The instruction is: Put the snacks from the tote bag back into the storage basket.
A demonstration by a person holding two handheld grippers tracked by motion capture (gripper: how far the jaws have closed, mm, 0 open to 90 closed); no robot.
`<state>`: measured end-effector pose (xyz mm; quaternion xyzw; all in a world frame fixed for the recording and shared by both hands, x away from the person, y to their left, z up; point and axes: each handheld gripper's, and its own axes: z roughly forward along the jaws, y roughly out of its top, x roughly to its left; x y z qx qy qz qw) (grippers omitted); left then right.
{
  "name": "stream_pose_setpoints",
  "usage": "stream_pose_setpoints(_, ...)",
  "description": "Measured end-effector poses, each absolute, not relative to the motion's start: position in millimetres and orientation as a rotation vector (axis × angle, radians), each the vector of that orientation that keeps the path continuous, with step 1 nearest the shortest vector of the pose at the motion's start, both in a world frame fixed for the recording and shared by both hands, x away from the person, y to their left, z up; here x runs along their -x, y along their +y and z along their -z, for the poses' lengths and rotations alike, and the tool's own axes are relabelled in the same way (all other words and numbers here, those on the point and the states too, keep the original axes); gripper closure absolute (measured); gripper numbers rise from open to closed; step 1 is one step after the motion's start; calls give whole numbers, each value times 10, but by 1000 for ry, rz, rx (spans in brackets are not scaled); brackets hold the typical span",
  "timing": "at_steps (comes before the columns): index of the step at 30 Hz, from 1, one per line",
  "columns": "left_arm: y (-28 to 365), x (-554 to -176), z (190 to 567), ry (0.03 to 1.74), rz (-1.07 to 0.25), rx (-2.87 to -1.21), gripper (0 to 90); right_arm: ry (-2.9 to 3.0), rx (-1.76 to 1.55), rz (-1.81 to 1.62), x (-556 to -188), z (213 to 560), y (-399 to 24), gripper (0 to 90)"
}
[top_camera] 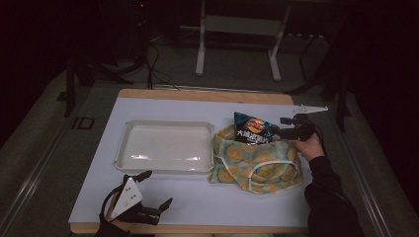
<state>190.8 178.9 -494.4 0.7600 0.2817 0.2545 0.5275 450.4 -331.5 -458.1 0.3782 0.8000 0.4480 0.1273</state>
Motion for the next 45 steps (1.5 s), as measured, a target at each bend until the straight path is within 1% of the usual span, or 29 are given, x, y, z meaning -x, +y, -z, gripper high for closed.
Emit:
stream_pose_setpoints(5, 1790, -1912, 4946, 674, -608, -1817, 1, 2359, -1124, -1300, -4556, 4645, -3332, 212)
stream_pose_setpoints(10, 1790, -1912, 4947, 674, -608, -1817, 1, 2413, -1140, -1279, -4598, 4720, -3322, 249)
stream_pose_setpoints(13, 1791, -1912, 4947, 675, -607, -1818, 1, 2435, -1144, -1285, -4612, 4757, -3309, 294)
stream_pose_setpoints(19, 1793, -1913, 4947, 678, -604, -1821, 1, 2473, -1154, -1294, -4639, 4789, -3288, 419)
stream_pose_setpoints(22, 1793, -1912, 4947, 678, -603, -1819, 1, 2501, -1144, -1281, -4645, 4787, -3279, 524)
stream_pose_setpoints(23, 1793, -1912, 4947, 677, -605, -1819, 1, 2511, -1136, -1253, -4640, 4781, -3267, 609)
stream_pose_setpoints(25, 1793, -1911, 4947, 677, -604, -1819, 1, 2524, -1115, -1226, -4632, 4776, -3249, 693)
stream_pose_setpoints(27, 1793, -1911, 4947, 677, -605, -1818, 1, 2543, -1102, -1207, -4624, 4766, -3232, 842)
stream_pose_setpoints(28, 1793, -1911, 4947, 677, -605, -1817, 1, 2544, -1096, -1202, -4616, 4757, -3225, 874)
stream_pose_setpoints(32, 1793, -1909, 4947, 676, -606, -1818, 1, 2539, -1080, -1202, -4595, 4724, -3212, 896)
stream_pose_setpoints(45, 1789, -1912, 4947, 677, -606, -1822, 1, 2487, -965, -1287, -4443, 4421, -3202, 897)
